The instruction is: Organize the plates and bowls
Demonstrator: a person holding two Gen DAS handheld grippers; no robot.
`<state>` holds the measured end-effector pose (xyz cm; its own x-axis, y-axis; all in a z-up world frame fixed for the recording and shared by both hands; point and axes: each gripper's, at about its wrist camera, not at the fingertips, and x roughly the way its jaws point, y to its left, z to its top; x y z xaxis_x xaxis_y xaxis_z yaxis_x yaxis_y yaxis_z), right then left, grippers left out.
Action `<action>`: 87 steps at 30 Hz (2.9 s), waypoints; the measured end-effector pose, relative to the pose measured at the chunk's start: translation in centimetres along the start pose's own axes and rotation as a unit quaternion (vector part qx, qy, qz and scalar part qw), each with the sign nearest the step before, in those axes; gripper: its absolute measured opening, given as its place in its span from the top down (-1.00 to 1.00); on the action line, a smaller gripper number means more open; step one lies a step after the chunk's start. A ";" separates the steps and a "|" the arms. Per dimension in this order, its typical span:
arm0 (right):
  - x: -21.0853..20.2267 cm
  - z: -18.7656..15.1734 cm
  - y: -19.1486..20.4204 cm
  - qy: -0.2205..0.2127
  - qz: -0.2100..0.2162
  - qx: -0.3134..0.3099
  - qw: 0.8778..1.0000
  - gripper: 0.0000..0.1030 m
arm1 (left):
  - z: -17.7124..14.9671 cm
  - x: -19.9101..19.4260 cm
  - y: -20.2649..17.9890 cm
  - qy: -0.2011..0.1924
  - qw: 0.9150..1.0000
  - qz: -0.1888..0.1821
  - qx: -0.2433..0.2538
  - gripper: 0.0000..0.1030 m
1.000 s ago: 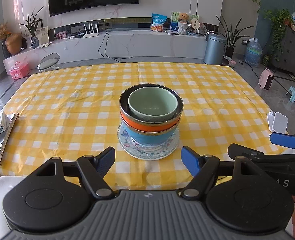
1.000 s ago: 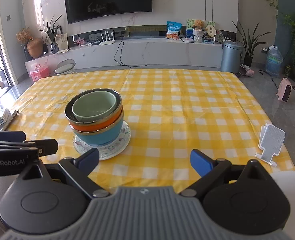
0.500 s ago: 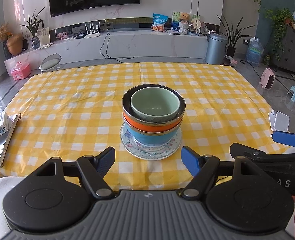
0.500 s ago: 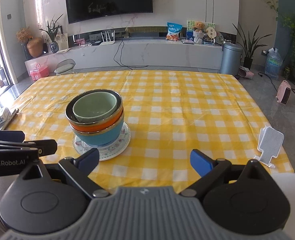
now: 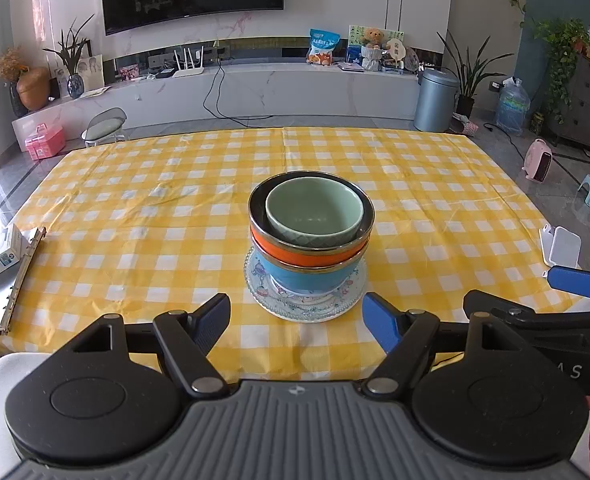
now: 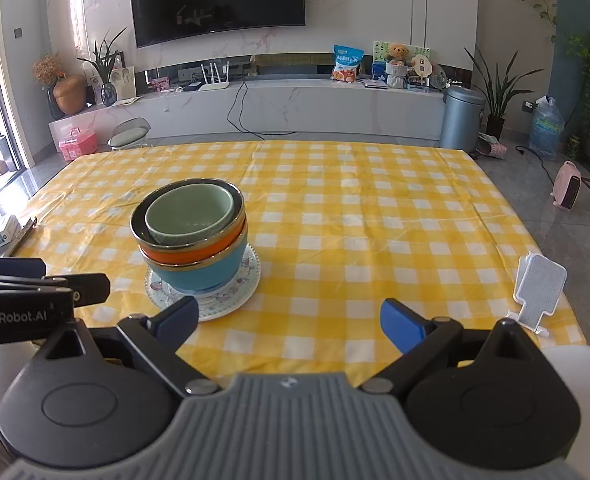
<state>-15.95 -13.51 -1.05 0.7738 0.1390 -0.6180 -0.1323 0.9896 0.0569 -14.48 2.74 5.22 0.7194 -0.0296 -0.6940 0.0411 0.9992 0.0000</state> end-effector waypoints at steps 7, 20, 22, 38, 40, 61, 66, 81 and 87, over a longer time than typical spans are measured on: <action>0.0 0.0 0.0 0.000 0.000 0.000 1.000 -0.86 | 0.0 -0.1 0.0 0.000 1.000 0.002 -0.002 -0.71; 0.0 0.0 0.0 -0.001 0.000 0.000 1.000 -0.86 | 0.1 -0.5 0.0 -0.001 1.000 0.002 -0.006 -0.70; 0.0 0.0 0.0 -0.001 0.000 0.000 1.000 -0.86 | 0.1 -0.5 0.0 -0.001 1.000 0.003 -0.006 -0.69; -0.3 0.1 0.1 -0.001 0.001 -0.003 1.000 -0.86 | 0.1 -0.6 0.0 -0.004 1.000 0.004 -0.009 -0.69; -0.4 0.1 0.1 -0.001 0.001 -0.003 1.000 -0.86 | 0.1 -0.6 0.0 -0.004 1.000 0.004 -0.010 -0.69; -0.2 -0.1 0.5 -0.004 0.003 -0.006 1.000 -0.86 | 0.3 -0.9 -0.2 -0.007 1.000 0.006 -0.010 -0.69; -0.1 -0.1 0.5 -0.004 0.002 -0.009 1.000 -0.86 | 0.3 -0.9 -0.2 -0.007 1.000 0.006 -0.010 -0.69; -0.1 -0.1 0.6 -0.002 0.003 -0.010 1.000 -0.86 | 0.2 -0.9 -0.2 -0.009 1.000 0.010 -0.007 -0.68; -0.1 -0.1 0.6 -0.002 0.003 -0.009 1.000 -0.86 | 0.2 -1.0 -0.2 -0.009 1.000 0.008 -0.007 -0.68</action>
<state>-16.14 -12.94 -1.05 0.7754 0.1445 -0.6147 -0.1479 0.9879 0.0457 -15.06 2.61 6.02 0.7326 -0.0140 -0.6805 0.0204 0.9998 0.0014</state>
